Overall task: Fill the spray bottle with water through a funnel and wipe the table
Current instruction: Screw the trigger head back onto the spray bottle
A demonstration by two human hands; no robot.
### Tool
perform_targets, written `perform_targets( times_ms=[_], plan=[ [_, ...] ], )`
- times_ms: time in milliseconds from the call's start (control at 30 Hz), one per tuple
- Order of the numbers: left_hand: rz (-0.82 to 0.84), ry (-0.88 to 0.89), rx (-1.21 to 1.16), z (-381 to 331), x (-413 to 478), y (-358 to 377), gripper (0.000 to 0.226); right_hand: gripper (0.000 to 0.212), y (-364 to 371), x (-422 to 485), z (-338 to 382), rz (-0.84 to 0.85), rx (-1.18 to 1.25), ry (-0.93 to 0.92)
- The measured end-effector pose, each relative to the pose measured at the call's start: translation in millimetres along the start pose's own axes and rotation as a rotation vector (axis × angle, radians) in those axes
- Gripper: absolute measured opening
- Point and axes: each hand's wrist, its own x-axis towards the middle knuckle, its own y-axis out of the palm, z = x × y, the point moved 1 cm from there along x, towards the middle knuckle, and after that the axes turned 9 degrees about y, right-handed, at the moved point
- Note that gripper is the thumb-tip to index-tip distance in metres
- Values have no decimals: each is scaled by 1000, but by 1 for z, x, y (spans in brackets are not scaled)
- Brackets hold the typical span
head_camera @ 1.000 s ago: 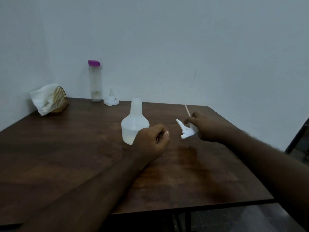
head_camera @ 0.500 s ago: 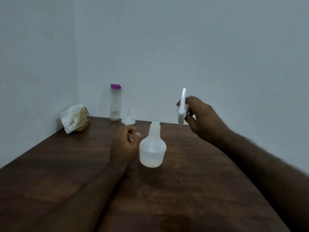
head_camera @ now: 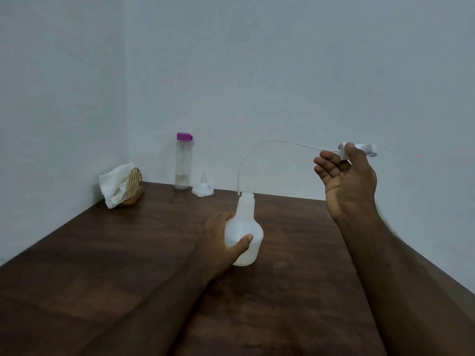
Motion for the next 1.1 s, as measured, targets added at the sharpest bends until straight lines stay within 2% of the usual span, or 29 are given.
perform_targets(
  times_ms=[333,500,933,1100],
  plan=[
    [-2,-24,24,0,-2,0,73,14,-34,8,-2,-125,57,37],
    [-13,-25,25,-3,-4,0,67,14,-36,12,-8,-113,57,40],
    [11,-61,35,-3,-4,1,67,15,-23,13,-14,-82,79,36],
    [19,-70,40,-4,-3,0,67,13,-28,10,-16,-58,-56,25]
  ],
)
